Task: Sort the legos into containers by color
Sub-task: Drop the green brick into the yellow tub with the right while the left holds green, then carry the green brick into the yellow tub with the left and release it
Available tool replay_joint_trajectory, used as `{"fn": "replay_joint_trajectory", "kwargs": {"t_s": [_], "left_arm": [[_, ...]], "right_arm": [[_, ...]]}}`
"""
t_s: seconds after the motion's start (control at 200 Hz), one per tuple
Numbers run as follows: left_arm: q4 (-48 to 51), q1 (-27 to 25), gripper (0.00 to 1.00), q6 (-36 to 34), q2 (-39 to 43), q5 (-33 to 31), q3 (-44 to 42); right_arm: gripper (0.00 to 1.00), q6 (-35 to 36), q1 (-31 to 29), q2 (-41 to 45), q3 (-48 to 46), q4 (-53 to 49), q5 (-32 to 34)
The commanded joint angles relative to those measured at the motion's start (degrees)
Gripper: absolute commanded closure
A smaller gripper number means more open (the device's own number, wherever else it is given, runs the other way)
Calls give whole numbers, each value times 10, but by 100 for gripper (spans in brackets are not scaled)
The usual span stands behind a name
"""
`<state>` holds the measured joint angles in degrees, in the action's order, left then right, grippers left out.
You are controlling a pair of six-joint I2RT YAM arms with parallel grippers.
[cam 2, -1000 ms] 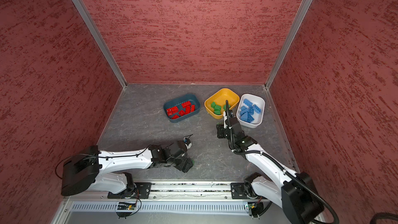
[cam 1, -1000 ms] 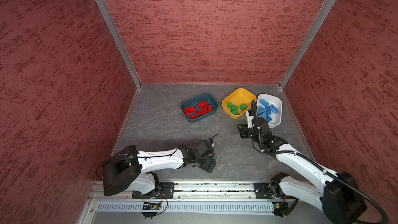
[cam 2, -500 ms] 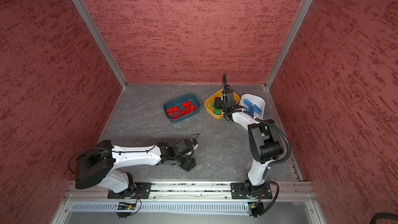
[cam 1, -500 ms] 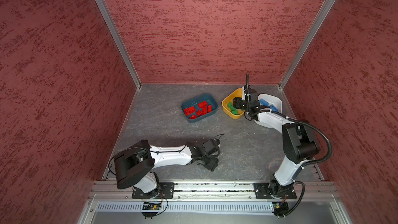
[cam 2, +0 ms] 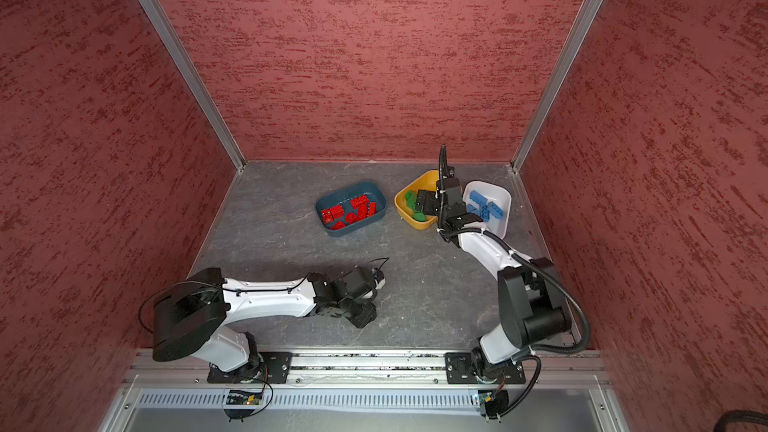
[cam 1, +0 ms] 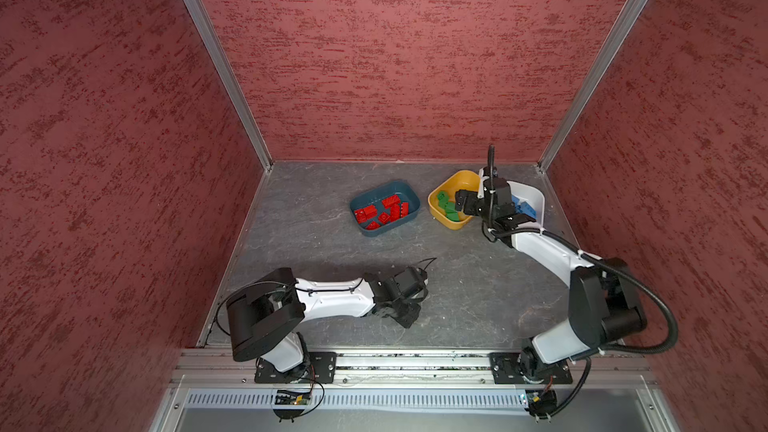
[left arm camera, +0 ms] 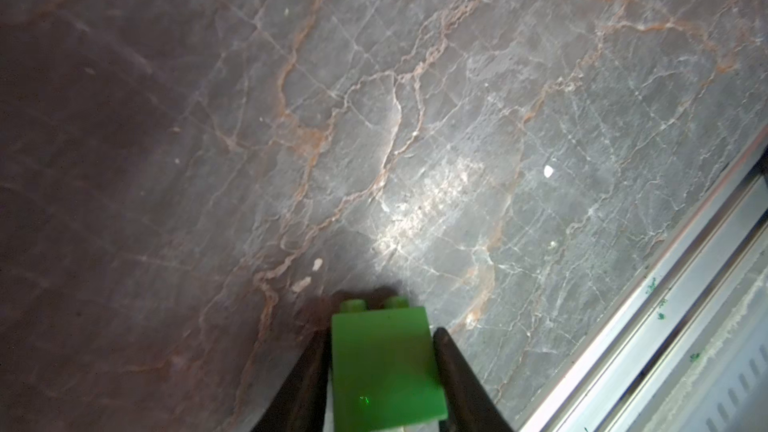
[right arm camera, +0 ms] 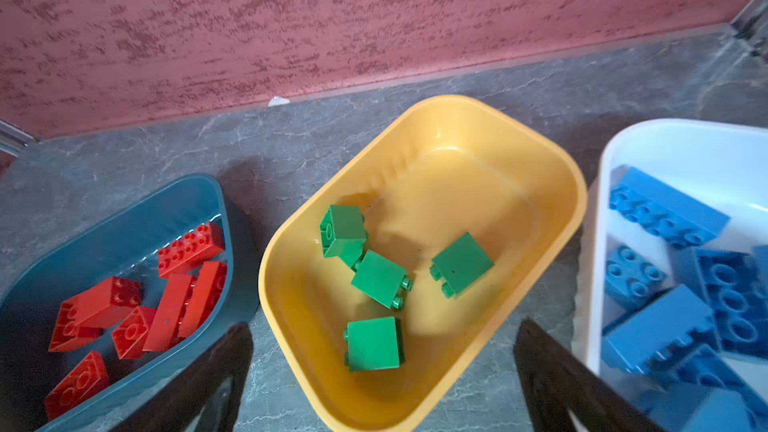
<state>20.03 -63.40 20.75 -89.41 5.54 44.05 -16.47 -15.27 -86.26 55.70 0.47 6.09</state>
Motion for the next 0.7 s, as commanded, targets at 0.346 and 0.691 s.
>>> {"fn": "replay_joint_trajectory", "kwargs": {"t_s": [0.346,0.691], "left_arm": [[-10,52,100,-1,-3,11,26],[-51,148,100,15,-55,32,184]], "right_arm": [[1,-72,1,171,-145,33,133],[1,-169,8,186,-204,99,277]]}}
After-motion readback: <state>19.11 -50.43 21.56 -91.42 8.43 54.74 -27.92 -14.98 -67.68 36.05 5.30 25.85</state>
